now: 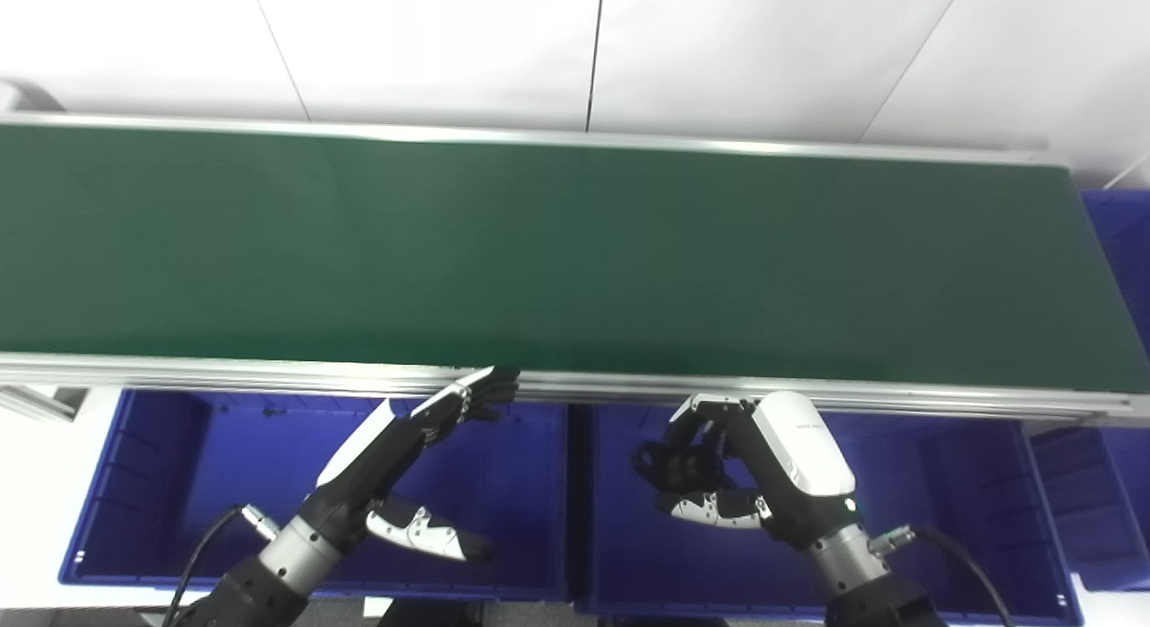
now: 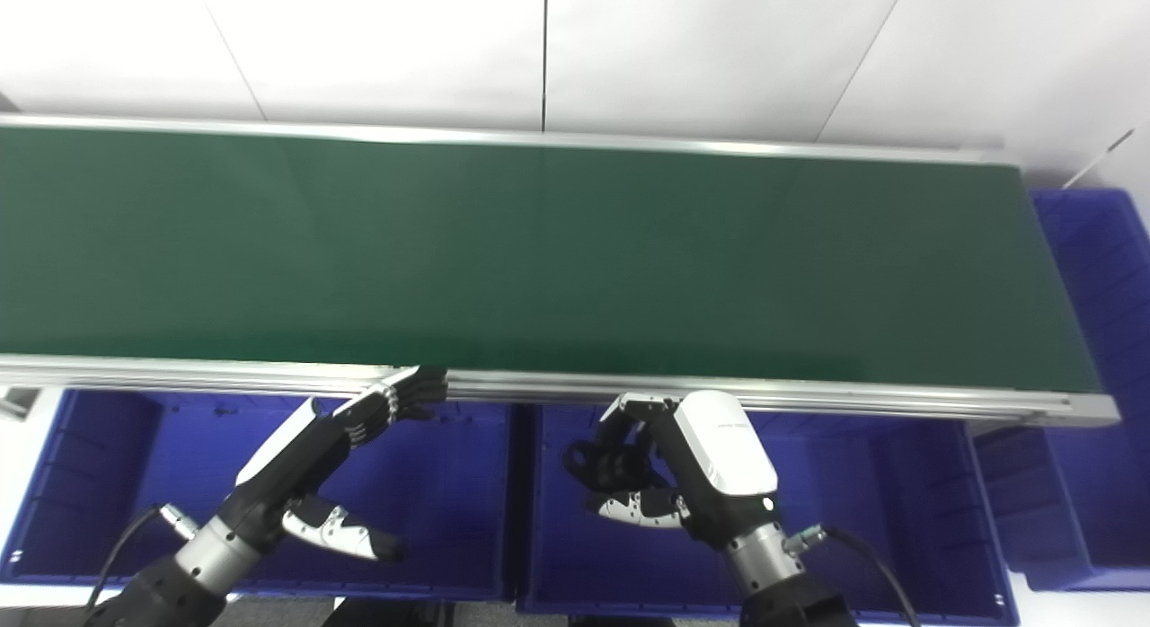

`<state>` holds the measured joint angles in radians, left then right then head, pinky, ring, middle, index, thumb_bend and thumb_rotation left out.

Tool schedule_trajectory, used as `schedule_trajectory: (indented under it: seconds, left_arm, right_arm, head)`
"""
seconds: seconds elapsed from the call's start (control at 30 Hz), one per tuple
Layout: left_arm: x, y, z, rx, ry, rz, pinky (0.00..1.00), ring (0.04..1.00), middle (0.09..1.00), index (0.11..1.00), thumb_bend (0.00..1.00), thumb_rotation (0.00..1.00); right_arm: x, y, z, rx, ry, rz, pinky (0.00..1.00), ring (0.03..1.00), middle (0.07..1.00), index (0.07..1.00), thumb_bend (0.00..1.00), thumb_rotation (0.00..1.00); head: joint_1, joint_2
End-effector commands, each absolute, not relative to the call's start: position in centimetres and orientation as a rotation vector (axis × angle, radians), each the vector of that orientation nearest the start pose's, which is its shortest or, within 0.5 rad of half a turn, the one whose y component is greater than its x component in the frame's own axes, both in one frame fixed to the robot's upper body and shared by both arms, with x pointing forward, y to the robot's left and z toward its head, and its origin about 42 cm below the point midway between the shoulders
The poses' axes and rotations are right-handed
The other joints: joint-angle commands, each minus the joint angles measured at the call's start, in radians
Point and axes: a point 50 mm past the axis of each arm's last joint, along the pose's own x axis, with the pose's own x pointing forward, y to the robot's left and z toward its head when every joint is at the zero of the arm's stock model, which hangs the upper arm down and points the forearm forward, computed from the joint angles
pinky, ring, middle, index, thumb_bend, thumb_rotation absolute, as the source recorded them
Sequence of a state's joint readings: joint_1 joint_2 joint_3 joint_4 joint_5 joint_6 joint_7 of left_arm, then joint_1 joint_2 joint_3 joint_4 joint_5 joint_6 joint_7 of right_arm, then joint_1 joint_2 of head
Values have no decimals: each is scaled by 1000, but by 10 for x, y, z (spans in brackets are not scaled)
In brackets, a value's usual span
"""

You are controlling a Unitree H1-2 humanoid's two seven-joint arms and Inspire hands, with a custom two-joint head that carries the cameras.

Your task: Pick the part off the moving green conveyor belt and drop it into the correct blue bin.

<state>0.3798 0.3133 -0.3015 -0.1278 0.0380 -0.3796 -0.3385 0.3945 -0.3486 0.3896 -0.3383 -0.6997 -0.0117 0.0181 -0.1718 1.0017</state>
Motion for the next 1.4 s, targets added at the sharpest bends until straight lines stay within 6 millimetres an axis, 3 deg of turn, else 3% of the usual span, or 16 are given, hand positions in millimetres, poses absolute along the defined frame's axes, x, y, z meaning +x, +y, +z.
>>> schedule_trajectory:
  seconds: [0.0, 0.1, 0.4, 0.43, 0.5, 0.53, 0.57, 0.6, 0.63, 0.7, 0.77, 0.8, 0.93, 1.03, 1.2, 1.37]
  left_arm:
    - [133, 217, 77, 234, -100, -645, 816, 875, 906, 908, 1000, 429]
    - [134, 214, 78, 238, -95, -646, 815, 880, 907, 906, 1000, 410]
    - [136, 213, 79, 250, -70, -659, 844, 900, 918, 917, 1000, 426]
    - [136, 213, 79, 251, -68, -658, 846, 902, 918, 918, 1000, 431]
    - [136, 213, 79, 251, -70, -655, 846, 899, 917, 918, 1000, 430]
    - [136, 213, 79, 251, -70, -655, 844, 897, 916, 917, 1000, 426]
    - [136, 213, 80, 252, -69, -656, 845, 898, 917, 917, 1000, 425]
    - [136, 213, 80, 250, -69, -656, 846, 899, 918, 918, 1000, 426]
    - [136, 213, 80, 248, -69, -656, 844, 898, 917, 917, 1000, 422]
    - [135, 214, 78, 250, -71, -656, 845, 897, 917, 917, 1000, 419]
    - [134, 214, 78, 252, -73, -656, 847, 898, 919, 917, 1000, 424]
    - [134, 214, 78, 254, -73, -657, 847, 898, 919, 918, 1000, 427]
    - [130, 213, 81, 258, -68, -662, 847, 897, 919, 918, 1000, 435]
    - [127, 214, 82, 255, -62, -663, 847, 901, 919, 919, 1000, 433]
    - [124, 215, 83, 239, -53, -663, 848, 900, 916, 914, 1000, 424]
    - [123, 217, 82, 244, -50, -672, 850, 904, 922, 920, 1000, 421]
  right_arm:
    - [133, -218, 94, -870, 16, 434, 172, 410, 466, 484, 511, 0]
    - [136, -222, 89, -904, 84, 455, 105, 419, 479, 480, 517, 0]
    - [154, -217, 77, -999, 255, 572, 146, 409, 492, 486, 517, 0]
    - [156, -217, 76, -1011, 263, 584, 155, 301, 479, 488, 521, 0]
    - [159, -217, 74, -1035, 293, 609, 169, 261, 473, 491, 522, 0]
    - [160, -216, 73, -1049, 322, 634, 189, 268, 473, 493, 521, 0]
    - [160, -216, 72, -1063, 356, 661, 322, 409, 484, 495, 517, 6]
    - [161, -216, 72, -1085, 392, 700, 445, 530, 586, 497, 504, 85]
    - [162, -215, 72, -1100, 417, 725, 637, 702, 731, 689, 493, 492]
    - [162, -215, 74, -1123, 460, 784, 825, 845, 853, 839, 546, 813]
    - [160, -215, 77, -1123, 461, 799, 938, 931, 929, 920, 625, 961]
    - [157, -216, 79, -1105, 450, 788, 955, 945, 942, 933, 642, 981]
    - [148, -218, 88, -1041, 391, 733, 981, 963, 971, 953, 741, 1000]
    - [138, -219, 99, -983, 316, 679, 904, 927, 946, 930, 769, 978]
    - [112, -213, 119, -813, 151, 553, 729, 823, 863, 880, 839, 802]
    - [96, -209, 121, -644, 112, 473, 701, 823, 875, 897, 879, 752]
  head:
    - [6, 3]
    - [4, 7]
    - [-14, 12]
    - [-14, 12]
    - [-16, 12]
    - [-17, 11]
    - [-17, 10]
    - [-19, 9]
    - [-19, 9]
    - [-21, 8]
    - [-20, 6]
    - [-17, 6]
    - [-10, 12]
    - [-9, 15]
    - [-13, 17]
    - [-6, 15]
